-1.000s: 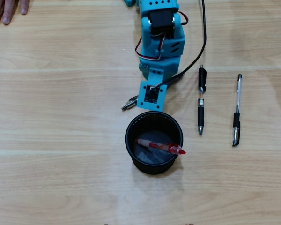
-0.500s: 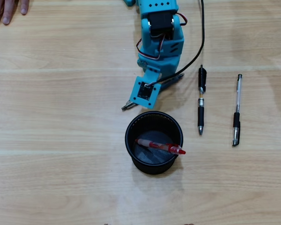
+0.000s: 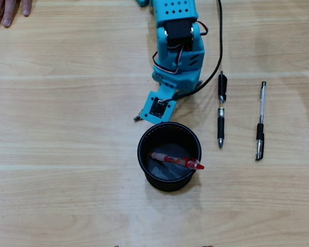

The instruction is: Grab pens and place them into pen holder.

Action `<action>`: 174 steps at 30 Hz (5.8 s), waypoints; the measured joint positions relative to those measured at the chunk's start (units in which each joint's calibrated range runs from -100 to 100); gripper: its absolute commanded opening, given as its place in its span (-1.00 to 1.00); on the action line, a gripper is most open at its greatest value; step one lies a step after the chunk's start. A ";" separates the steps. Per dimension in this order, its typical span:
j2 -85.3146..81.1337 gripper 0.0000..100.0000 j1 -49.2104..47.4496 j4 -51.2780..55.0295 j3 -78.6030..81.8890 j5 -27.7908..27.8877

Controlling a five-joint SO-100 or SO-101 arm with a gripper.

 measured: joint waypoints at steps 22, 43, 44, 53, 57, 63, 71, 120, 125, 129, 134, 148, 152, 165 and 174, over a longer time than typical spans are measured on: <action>-7.11 -0.97 8.61 13.61 3.90 -1.15; -20.48 -0.96 3.97 -27.48 -5.93 24.57; -19.30 -0.96 3.21 -29.29 -5.93 24.78; -10.58 -0.96 1.35 -41.43 -5.93 27.33; -7.79 -0.96 1.44 -43.84 -5.93 27.33; -2.20 -0.82 3.29 -46.86 -6.02 27.33; -1.44 -0.75 3.63 -46.94 -6.11 30.10; 15.74 -0.48 -20.77 1.03 -20.36 16.43; 18.11 -0.54 -20.51 -5.25 -21.78 16.38; 18.54 -0.95 -19.16 -5.25 -21.51 16.38; 18.79 -0.97 -15.96 -0.26 -21.07 16.17; -3.30 -0.97 -14.61 13.35 -27.80 20.45; -8.55 -0.97 -10.05 4.65 -32.23 27.33; -12.78 -0.96 5.40 -58.05 -0.35 30.46; -10.41 -0.79 4.90 -62.45 7.97 26.24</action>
